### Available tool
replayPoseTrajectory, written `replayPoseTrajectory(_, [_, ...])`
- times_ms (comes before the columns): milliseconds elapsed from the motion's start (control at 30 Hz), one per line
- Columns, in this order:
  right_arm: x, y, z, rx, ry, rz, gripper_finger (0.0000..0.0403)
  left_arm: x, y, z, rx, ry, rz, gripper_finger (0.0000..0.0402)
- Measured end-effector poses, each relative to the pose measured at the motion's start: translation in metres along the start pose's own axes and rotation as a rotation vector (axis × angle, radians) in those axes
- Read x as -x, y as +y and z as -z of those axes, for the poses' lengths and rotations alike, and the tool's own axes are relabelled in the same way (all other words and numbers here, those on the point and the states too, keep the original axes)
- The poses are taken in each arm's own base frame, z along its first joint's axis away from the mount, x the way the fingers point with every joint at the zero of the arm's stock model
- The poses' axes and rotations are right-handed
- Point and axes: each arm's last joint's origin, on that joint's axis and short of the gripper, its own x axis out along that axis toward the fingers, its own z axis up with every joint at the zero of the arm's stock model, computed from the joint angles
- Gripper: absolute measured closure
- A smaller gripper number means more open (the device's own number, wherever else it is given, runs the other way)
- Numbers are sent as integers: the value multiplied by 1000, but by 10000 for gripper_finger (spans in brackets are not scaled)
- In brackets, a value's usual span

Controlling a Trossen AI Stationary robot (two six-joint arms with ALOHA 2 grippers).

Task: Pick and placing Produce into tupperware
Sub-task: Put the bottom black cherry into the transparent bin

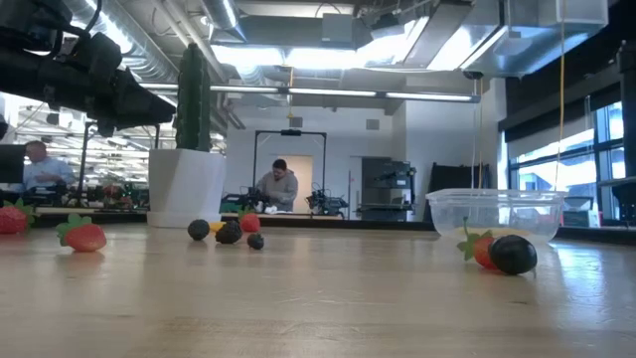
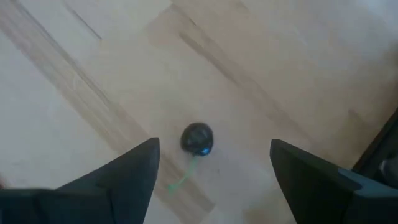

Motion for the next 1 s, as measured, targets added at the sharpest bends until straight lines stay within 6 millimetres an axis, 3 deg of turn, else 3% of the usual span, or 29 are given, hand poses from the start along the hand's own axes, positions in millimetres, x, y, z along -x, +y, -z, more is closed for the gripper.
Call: replayPoseTrajectory(1000, [-48, 21, 30, -34, -51, 59, 97, 0, 0, 0, 2, 0, 0, 276])
